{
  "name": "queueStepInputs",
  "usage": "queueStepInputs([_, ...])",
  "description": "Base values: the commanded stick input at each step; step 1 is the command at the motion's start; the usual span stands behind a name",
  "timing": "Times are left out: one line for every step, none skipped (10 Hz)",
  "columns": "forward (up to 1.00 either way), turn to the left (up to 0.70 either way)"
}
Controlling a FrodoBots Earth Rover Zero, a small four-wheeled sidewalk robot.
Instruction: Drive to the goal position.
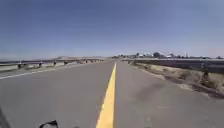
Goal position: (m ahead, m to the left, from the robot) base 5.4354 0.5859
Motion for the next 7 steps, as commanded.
queueStepInputs([0.85, 0.0])
queueStepInputs([0.85, 0.0])
queueStepInputs([0.85, 0.0])
queueStepInputs([0.85, 0.0])
queueStepInputs([0.85, 0.0])
queueStepInputs([0.85, 0.0])
queueStepInputs([0.85, 0.0])
